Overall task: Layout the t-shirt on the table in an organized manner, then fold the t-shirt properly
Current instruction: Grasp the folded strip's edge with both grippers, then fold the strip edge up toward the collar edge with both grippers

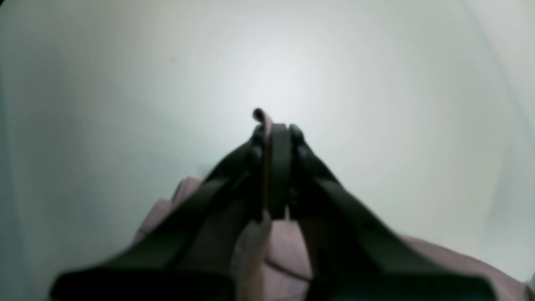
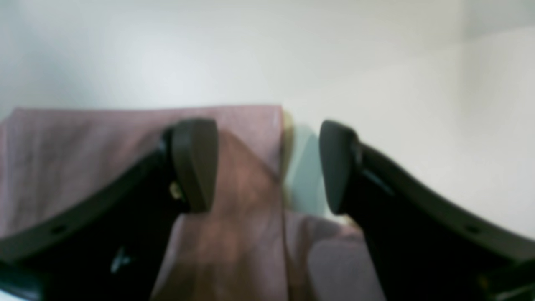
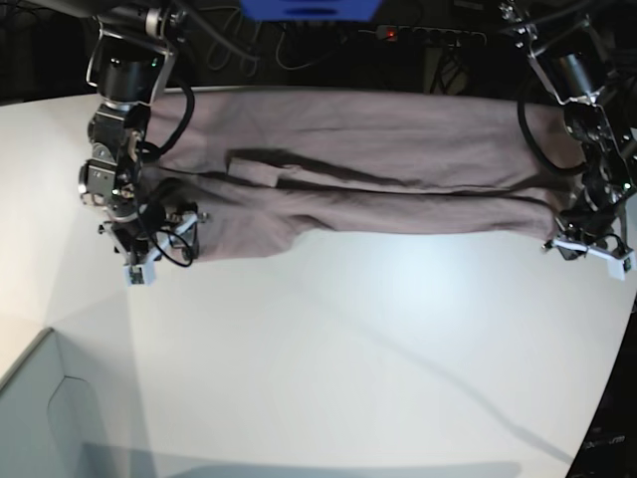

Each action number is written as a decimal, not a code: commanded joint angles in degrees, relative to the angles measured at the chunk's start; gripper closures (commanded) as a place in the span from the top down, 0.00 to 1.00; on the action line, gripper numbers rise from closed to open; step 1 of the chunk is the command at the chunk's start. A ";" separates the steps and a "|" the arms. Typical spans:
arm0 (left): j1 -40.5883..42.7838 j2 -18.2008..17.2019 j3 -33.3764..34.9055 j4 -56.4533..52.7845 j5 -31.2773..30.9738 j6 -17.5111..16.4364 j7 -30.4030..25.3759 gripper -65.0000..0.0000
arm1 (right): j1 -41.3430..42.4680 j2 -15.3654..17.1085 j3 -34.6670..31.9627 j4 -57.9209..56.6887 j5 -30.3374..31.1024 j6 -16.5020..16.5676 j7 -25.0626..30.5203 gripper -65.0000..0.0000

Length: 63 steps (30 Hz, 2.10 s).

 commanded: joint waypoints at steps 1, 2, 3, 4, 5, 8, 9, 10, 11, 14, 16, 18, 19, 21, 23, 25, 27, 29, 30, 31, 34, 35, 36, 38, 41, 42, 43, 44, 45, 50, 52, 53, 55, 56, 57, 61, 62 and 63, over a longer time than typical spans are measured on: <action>-0.93 -1.06 -0.12 1.07 -0.59 -0.15 -1.17 0.00 | 0.88 0.43 -0.02 0.32 0.04 -0.31 -0.21 0.60; -0.93 -1.06 -0.12 1.07 -0.59 -0.15 -1.17 0.00 | 0.44 0.34 -0.02 0.32 0.04 -0.31 -0.13 0.60; -0.93 -1.06 -0.12 1.07 -0.59 -0.15 -1.17 0.00 | 0.26 0.25 -0.02 0.50 0.13 -0.22 -0.13 0.60; -0.93 -1.06 -0.12 1.07 -0.59 -0.15 -1.17 0.00 | 0.26 0.25 -0.02 0.50 0.13 -0.22 -0.13 0.60; -0.93 -1.06 -0.12 1.07 -0.59 -0.15 -1.17 0.00 | 0.26 0.25 -0.02 0.50 0.13 -0.22 -0.13 0.58; -0.93 -1.15 -0.12 1.07 -0.59 -0.15 -1.35 0.00 | 0.61 0.25 -0.11 0.50 0.13 -0.05 -0.04 0.40; -0.93 -1.15 -0.12 1.07 -0.59 -0.15 -1.35 0.00 | 0.70 0.25 -0.11 0.50 0.13 0.04 0.05 0.31; -0.93 -1.15 -0.12 1.07 -0.59 -0.15 -1.35 0.00 | 0.88 0.25 -0.11 0.50 0.13 0.04 0.05 0.18; -0.93 -1.15 -0.12 1.07 -0.59 -0.15 -1.35 0.00 | 1.40 0.25 -0.11 0.50 0.13 0.04 -0.04 0.05; -1.19 -1.15 -0.12 1.07 -0.59 -0.15 -1.35 0.00 | 2.19 0.17 -0.11 0.50 0.13 0.13 -0.21 0.00; -1.37 -1.15 -0.12 1.07 -0.59 -0.15 -1.44 0.00 | 2.81 0.34 -0.72 0.58 0.22 0.13 -0.21 0.00; -1.72 -1.15 -0.12 1.07 -0.68 -0.15 -1.44 0.00 | 4.22 0.43 -0.90 0.67 0.22 0.13 -0.21 0.00; -2.42 -1.15 -0.12 1.07 -0.76 -0.15 -1.44 0.00 | 4.83 0.43 -0.90 0.76 0.22 0.13 -0.13 0.00; -3.83 -1.15 -0.12 1.07 -0.59 -0.15 -1.44 0.00 | 6.06 1.13 -0.90 2.17 0.31 0.13 -0.13 0.00; -4.97 -1.42 -0.12 1.07 -0.59 -0.15 -1.44 0.00 | 6.77 1.49 -0.81 3.75 0.39 0.13 -0.13 0.00; -6.38 -1.50 -0.12 1.07 -0.76 -0.15 -1.44 0.00 | 7.91 1.57 -0.99 5.07 0.39 0.13 -0.13 0.00; -7.34 -1.50 -0.12 1.07 -0.59 -0.15 -1.44 0.00 | 8.61 1.57 -1.07 5.95 0.39 0.13 -0.13 0.00; -8.49 -1.50 0.23 1.07 -0.59 -0.15 -1.44 0.00 | 9.49 1.57 -1.07 6.04 0.39 0.13 -0.13 0.00; -9.19 -1.50 0.23 1.07 -0.59 -0.15 -1.44 0.00 | 9.84 1.57 -1.07 5.95 0.39 0.13 -0.13 0.00; -9.81 -1.50 0.23 1.07 -0.59 -0.15 -1.44 0.00 | 10.19 1.57 -1.07 5.95 0.39 0.13 -0.13 0.00; -11.21 -1.50 0.23 -0.52 -0.59 -0.15 -1.44 0.00 | 10.90 1.66 -0.90 5.95 0.39 0.13 0.05 0.00; -11.92 -1.50 0.32 -1.48 -0.59 -0.15 -1.44 0.00 | 11.07 1.66 -0.90 6.12 0.39 0.13 0.23 0.00; -12.53 -1.50 0.14 -2.71 -0.59 -0.15 -1.52 0.00 | 11.51 1.66 -0.90 6.21 0.39 0.13 0.23 0.00; -13.67 -1.59 0.05 -5.26 -0.59 -0.15 -1.52 0.00 | 12.13 1.66 -0.90 6.21 0.39 0.13 0.14 0.00; -14.38 -1.59 0.05 -7.46 -0.59 -0.42 -1.61 0.00 | 12.13 1.75 -0.99 7.97 0.48 0.22 0.23 0.00; -14.82 -1.59 0.05 -7.73 -0.59 -0.51 -1.88 0.00 | 12.13 1.57 -1.07 9.02 0.48 0.48 0.23 0.00; -14.90 -1.59 0.32 -7.73 -0.59 -0.51 -2.49 0.00 | 12.13 1.40 -1.07 10.34 0.48 1.71 0.23 0.00; -14.90 -1.59 0.32 -7.73 -0.59 -0.51 -3.19 0.00 | 12.22 0.87 -1.07 11.84 0.48 3.30 -0.13 0.00; -14.90 -1.59 0.32 -7.73 -0.59 -0.51 -3.63 0.00 | 12.57 -0.10 -1.16 13.07 0.48 4.26 -0.21 0.00; -14.90 -1.59 0.05 -7.73 -0.76 -0.42 -3.99 0.00 | 12.48 -1.86 -1.25 15.18 0.31 4.79 -1.44 0.00; -14.82 -1.59 -0.03 -7.73 -0.85 -0.51 -3.99 0.00 | 11.51 -1.94 -1.25 15.18 0.39 4.88 -1.36 0.00; -14.73 -1.59 -0.03 -7.73 -0.85 -0.51 -3.99 0.00 | 11.16 -1.94 -1.95 15.18 0.39 4.88 -1.36 0.00; -14.73 -1.59 -0.03 -7.73 -0.59 -0.51 -3.99 0.00 | 10.55 -1.86 -4.06 14.91 0.39 4.88 -1.36 0.00; -14.64 -1.59 -0.03 -7.81 -0.68 -0.59 -3.99 0.00 | 9.84 -1.86 -4.85 15.09 0.39 4.88 -1.27 0.00; -14.29 -1.59 -0.03 -7.81 -0.76 -0.59 -3.99 0.00 | 9.23 -1.86 -5.73 15.27 0.39 4.88 -1.27 0.00; -13.32 -1.59 -0.03 -7.64 -0.85 -0.59 -3.99 0.00 | 7.03 -1.86 -7.05 15.53 0.39 4.88 -1.27 0.00; -13.23 -1.59 -0.03 -7.64 -0.85 -0.59 -3.99 0.00 | 6.33 -1.86 -7.05 15.79 0.39 4.88 -1.27 0.00; -12.79 -1.59 -0.12 -7.73 -0.85 -0.68 -4.07 0.00 | 5.53 -1.77 -7.05 16.23 0.39 4.88 -1.27 0.00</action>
